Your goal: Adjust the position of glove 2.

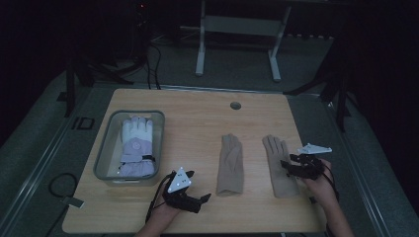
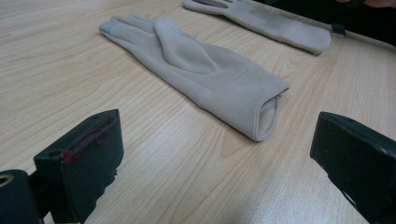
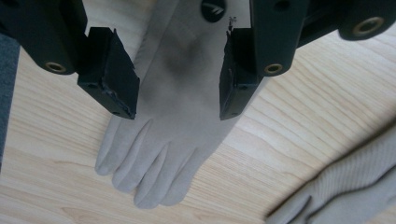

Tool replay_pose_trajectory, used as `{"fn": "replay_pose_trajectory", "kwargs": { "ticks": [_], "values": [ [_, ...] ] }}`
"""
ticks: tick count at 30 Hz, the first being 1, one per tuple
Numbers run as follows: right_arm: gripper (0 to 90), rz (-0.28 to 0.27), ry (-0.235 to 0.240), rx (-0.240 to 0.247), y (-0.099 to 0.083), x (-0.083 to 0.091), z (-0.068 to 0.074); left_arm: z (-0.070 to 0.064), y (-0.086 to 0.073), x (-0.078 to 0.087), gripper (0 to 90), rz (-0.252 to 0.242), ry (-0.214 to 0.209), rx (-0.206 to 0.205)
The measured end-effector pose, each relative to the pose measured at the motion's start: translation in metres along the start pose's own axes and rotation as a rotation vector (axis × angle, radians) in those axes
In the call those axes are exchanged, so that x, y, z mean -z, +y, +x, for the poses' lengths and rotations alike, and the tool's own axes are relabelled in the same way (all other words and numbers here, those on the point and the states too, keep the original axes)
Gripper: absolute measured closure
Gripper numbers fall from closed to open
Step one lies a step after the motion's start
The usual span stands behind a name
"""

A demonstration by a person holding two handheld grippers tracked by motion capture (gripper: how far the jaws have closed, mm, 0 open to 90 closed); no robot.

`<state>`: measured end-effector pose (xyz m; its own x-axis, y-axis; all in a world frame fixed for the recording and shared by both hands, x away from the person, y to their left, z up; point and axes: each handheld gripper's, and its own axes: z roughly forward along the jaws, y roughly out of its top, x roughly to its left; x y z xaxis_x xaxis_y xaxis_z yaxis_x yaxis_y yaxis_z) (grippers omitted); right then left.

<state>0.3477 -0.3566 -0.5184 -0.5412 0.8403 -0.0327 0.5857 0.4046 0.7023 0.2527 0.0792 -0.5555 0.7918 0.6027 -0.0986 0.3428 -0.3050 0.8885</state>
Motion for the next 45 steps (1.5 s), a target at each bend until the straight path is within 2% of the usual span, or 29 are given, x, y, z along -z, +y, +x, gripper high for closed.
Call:
{"fn": "replay_pose_trajectory", "kwargs": {
  "ticks": [1,3,4,13,16,19,24,30,33,37,45],
  "values": [
    [47.8,0.011,0.022,0.010,0.000,-0.002,-0.002,0.000,0.000,0.000,2.7,0.001,0.002,-0.001],
    [48.2,0.025,0.015,0.022,0.000,-0.007,-0.005,0.000,0.000,0.000,2.7,0.000,0.001,-0.003],
    [48.1,0.027,0.030,0.022,-0.001,-0.009,-0.007,0.000,0.000,0.000,2.7,0.002,0.002,-0.005],
    [49.9,0.032,0.046,0.008,-0.013,-0.024,-0.007,0.000,-0.001,-0.001,2.7,0.008,0.000,-0.015],
    [60.9,0.020,0.034,0.020,-0.015,-0.025,-0.001,0.000,-0.001,0.000,2.7,0.007,0.002,-0.017],
    [77.3,0.009,0.007,0.019,-0.016,-0.025,0.007,-0.001,-0.001,0.000,2.7,0.007,0.001,-0.016],
    [83.8,0.010,-0.070,-0.074,-0.015,-0.024,0.018,-0.001,0.000,0.000,2.7,0.004,0.000,-0.016],
    [84.3,0.002,-0.139,-0.123,-0.006,-0.017,0.029,0.000,0.000,0.001,2.7,0.003,0.001,-0.016],
    [84.3,-0.014,-0.152,-0.157,0.001,-0.011,0.033,0.000,0.000,0.000,2.7,0.005,0.002,-0.017],
    [84.3,-0.036,-0.172,-0.170,0.012,-0.002,0.042,0.001,-0.001,0.000,2.7,0.006,0.004,-0.015],
    [84.2,-0.094,-0.175,-0.214,0.039,0.012,0.058,0.001,0.000,0.000,2.7,0.006,0.008,-0.019]
  ]
}}
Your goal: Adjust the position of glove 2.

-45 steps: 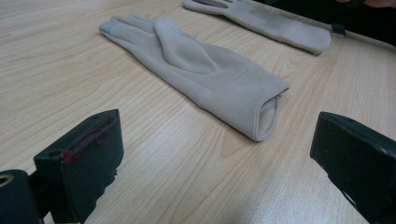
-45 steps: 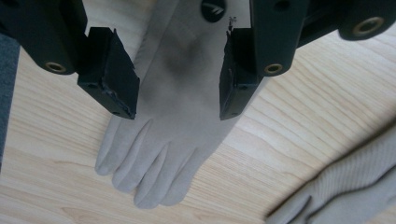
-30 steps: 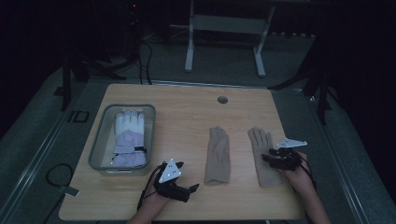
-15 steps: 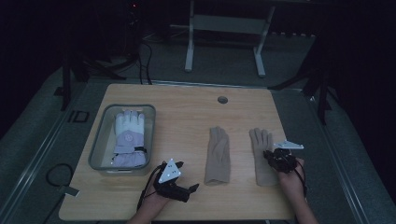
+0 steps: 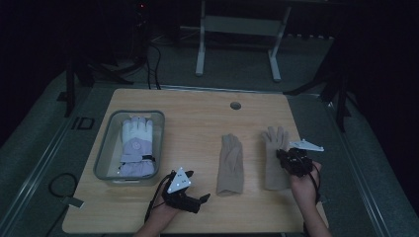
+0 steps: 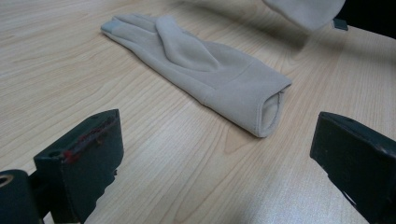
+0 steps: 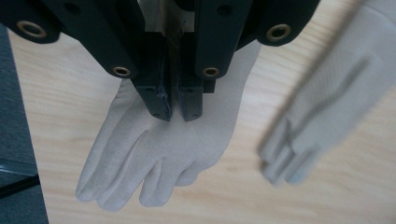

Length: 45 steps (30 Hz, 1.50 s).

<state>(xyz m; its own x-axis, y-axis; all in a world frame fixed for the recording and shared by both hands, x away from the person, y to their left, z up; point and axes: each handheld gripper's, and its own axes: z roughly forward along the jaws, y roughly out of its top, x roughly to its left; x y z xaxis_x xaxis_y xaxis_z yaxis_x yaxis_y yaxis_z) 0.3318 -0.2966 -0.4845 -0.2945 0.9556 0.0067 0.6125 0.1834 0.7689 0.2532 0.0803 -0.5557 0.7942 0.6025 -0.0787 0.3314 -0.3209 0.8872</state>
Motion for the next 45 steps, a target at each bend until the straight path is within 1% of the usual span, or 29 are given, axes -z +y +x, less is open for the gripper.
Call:
{"fn": "replay_pose_trajectory", "kwargs": {
  "ticks": [5,10,14,17,20,21,24,27,30,32,36,38,41,42,45],
  "values": [
    [84.2,-0.031,0.030,0.001,0.014,0.004,0.016,0.000,0.000,0.001,2.7,-0.005,0.000,-0.003],
    [84.1,-0.060,0.063,0.003,0.025,0.005,0.039,0.001,0.001,0.002,2.7,-0.009,0.003,-0.008],
    [84.1,-0.069,0.092,0.007,0.031,0.000,0.060,0.001,0.001,0.003,2.7,-0.011,0.002,-0.007],
    [84.1,-0.063,0.113,0.000,0.032,-0.006,0.071,0.000,0.002,0.003,2.7,-0.015,0.001,-0.010],
    [84.0,-0.059,0.142,-0.029,0.033,-0.011,0.084,0.000,0.002,0.003,2.7,-0.015,0.001,-0.014],
    [84.0,-0.066,0.150,-0.036,0.034,-0.013,0.087,0.000,0.002,0.003,2.7,-0.013,0.001,-0.016],
    [84.0,-0.065,0.165,-0.049,0.035,-0.018,0.101,-0.001,0.002,0.004,2.7,-0.015,0.001,-0.019],
    [83.9,-0.056,0.165,-0.048,0.032,-0.023,0.110,-0.001,0.003,0.004,2.7,-0.018,-0.001,-0.016],
    [83.8,-0.035,0.157,-0.050,0.024,-0.030,0.116,0.000,0.003,0.005,2.7,-0.020,-0.002,-0.017],
    [83.7,-0.014,0.160,-0.071,0.016,-0.038,0.119,0.000,0.003,0.005,2.7,-0.021,-0.003,-0.018],
    [83.5,0.009,0.157,-0.087,0.005,-0.047,0.121,-0.001,0.003,0.004,2.7,-0.019,-0.005,-0.021],
    [83.4,0.020,0.156,-0.102,0.000,-0.051,0.120,-0.001,0.003,0.004,2.7,-0.019,-0.006,-0.018],
    [83.2,0.031,0.148,-0.103,-0.005,-0.054,0.119,-0.001,0.003,0.004,2.7,-0.018,-0.006,-0.018],
    [82.7,0.041,0.157,-0.118,-0.010,-0.058,0.118,-0.001,0.003,0.004,2.7,-0.020,-0.008,-0.018],
    [80.8,0.052,0.148,-0.097,-0.012,-0.061,0.120,-0.001,0.003,0.003,2.7,-0.018,-0.014,-0.021]
  ]
}}
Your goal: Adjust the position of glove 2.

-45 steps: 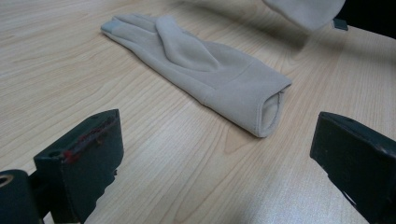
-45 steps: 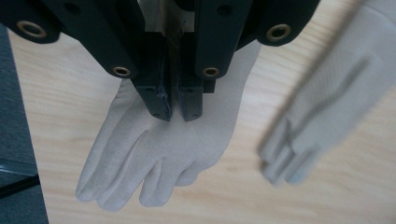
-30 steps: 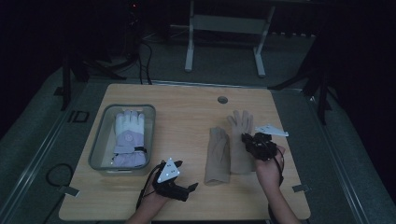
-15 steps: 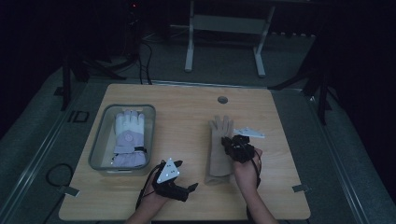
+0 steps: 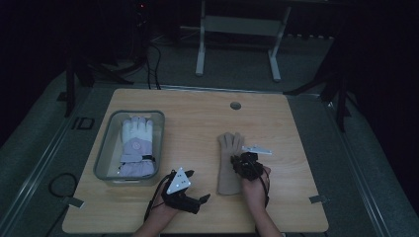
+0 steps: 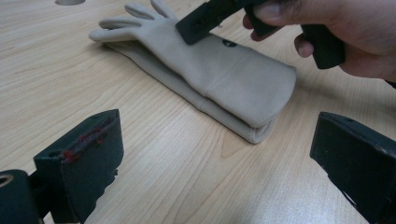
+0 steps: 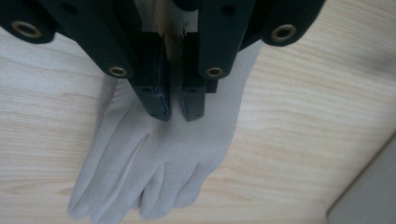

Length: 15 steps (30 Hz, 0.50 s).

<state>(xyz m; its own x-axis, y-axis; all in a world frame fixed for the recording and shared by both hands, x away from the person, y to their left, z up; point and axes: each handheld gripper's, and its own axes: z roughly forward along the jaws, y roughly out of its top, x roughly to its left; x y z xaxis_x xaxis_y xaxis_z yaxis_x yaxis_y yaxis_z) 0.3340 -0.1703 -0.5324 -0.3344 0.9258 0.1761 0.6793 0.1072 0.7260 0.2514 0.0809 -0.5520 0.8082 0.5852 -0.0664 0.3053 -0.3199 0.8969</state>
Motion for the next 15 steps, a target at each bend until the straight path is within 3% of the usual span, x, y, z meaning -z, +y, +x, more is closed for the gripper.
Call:
{"fn": "replay_pose_trajectory", "kwargs": {
  "ticks": [6,11,13,15],
  "values": [
    [72.5,0.035,-0.009,0.041,-0.004,-0.007,-0.003,-0.002,0.001,0.000,3.4,-0.017,-0.010,-0.030],
    [45.2,0.046,0.045,0.092,0.001,-0.003,-0.003,-0.003,0.001,-0.001,4.1,-0.004,-0.012,-0.015],
    [39.0,0.054,0.069,0.120,0.004,0.000,-0.004,-0.003,0.002,-0.001,4.1,0.003,-0.014,-0.008],
    [26.0,0.047,0.124,0.120,0.006,0.003,-0.007,-0.003,0.003,-0.001,4.1,0.013,-0.014,-0.004]
  ]
}}
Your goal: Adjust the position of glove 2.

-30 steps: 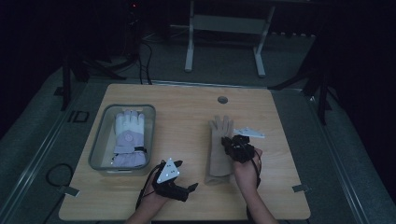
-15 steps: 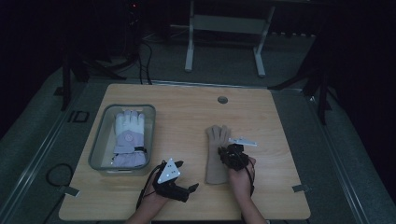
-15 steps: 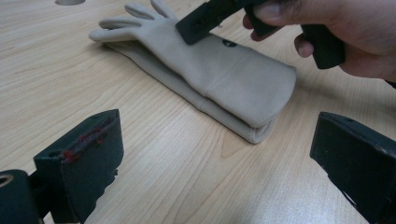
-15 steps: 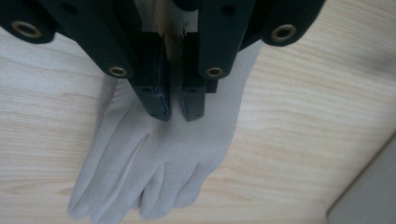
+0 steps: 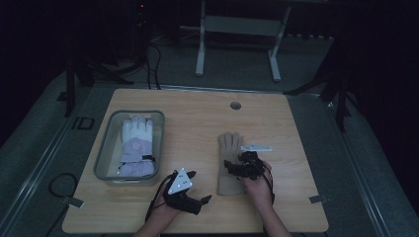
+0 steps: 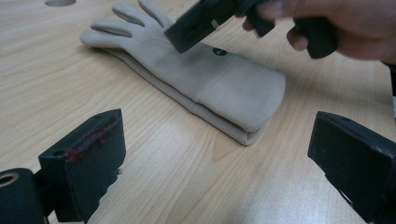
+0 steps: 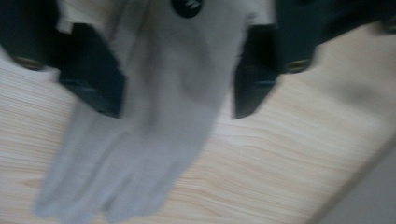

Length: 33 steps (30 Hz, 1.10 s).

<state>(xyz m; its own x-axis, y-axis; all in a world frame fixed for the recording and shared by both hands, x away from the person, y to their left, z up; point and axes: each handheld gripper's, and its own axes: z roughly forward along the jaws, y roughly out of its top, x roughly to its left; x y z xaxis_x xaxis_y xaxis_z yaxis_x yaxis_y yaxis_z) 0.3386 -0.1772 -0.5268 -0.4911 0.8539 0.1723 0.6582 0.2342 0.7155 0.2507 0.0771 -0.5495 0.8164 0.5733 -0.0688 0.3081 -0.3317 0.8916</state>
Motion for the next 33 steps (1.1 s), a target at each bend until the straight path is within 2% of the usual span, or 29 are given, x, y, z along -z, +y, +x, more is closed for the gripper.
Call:
{"fn": "replay_pose_trajectory", "kwargs": {
  "ticks": [3,5,7,8,10,13,14,15,17,19,21,24,26,29,33],
  "values": [
    [15.7,0.011,0.061,0.017,0.002,0.004,-0.003,-0.001,0.002,-0.001,4.1,0.009,-0.010,0.010],
    [13.9,0.011,0.049,0.060,0.003,0.007,-0.004,-0.002,0.002,-0.002,4.1,0.021,-0.011,0.006],
    [14.3,0.017,0.056,0.112,0.003,0.009,-0.007,-0.003,0.003,-0.003,4.1,0.034,-0.022,-0.002],
    [14.6,0.008,0.076,0.128,0.003,0.010,-0.010,-0.004,0.003,-0.004,4.1,0.039,-0.033,-0.002],
    [14.7,0.011,0.076,0.196,0.003,0.013,-0.015,-0.005,0.003,-0.005,4.1,0.043,-0.047,-0.011],
    [13.9,-0.003,0.093,0.218,0.002,0.016,-0.020,-0.007,0.004,-0.007,4.1,0.049,-0.055,-0.010],
    [13.9,0.001,0.093,0.227,0.002,0.018,-0.022,-0.006,0.005,-0.009,4.1,0.056,-0.079,0.002],
    [13.8,0.028,0.097,0.242,0.003,0.020,-0.028,-0.007,0.006,-0.010,6.1,0.060,-0.089,0.005],
    [13.2,0.053,0.113,0.205,0.003,0.022,-0.036,-0.008,0.007,-0.011,6.4,0.071,-0.097,0.000],
    [11.0,0.047,0.113,0.204,0.002,0.025,-0.042,-0.009,0.008,-0.013,6.5,0.080,-0.103,-0.003],
    [11.0,0.055,0.150,0.170,0.002,0.026,-0.049,-0.010,0.009,-0.015,6.5,0.087,-0.106,-0.009],
    [11.9,0.065,0.134,0.151,0.001,0.027,-0.058,-0.012,0.011,-0.019,6.5,0.099,-0.113,-0.021],
    [13.5,0.069,0.128,0.145,0.003,0.026,-0.062,-0.014,0.014,-0.021,6.6,0.097,-0.113,-0.042],
    [17.5,0.060,0.123,0.135,0.007,0.024,-0.066,-0.018,0.020,-0.024,12.6,0.072,-0.130,-0.081],
    [29.7,0.058,0.133,0.104,0.016,0.018,-0.070,-0.025,0.029,-0.033,14.8,0.081,-0.165,-0.154]
  ]
}}
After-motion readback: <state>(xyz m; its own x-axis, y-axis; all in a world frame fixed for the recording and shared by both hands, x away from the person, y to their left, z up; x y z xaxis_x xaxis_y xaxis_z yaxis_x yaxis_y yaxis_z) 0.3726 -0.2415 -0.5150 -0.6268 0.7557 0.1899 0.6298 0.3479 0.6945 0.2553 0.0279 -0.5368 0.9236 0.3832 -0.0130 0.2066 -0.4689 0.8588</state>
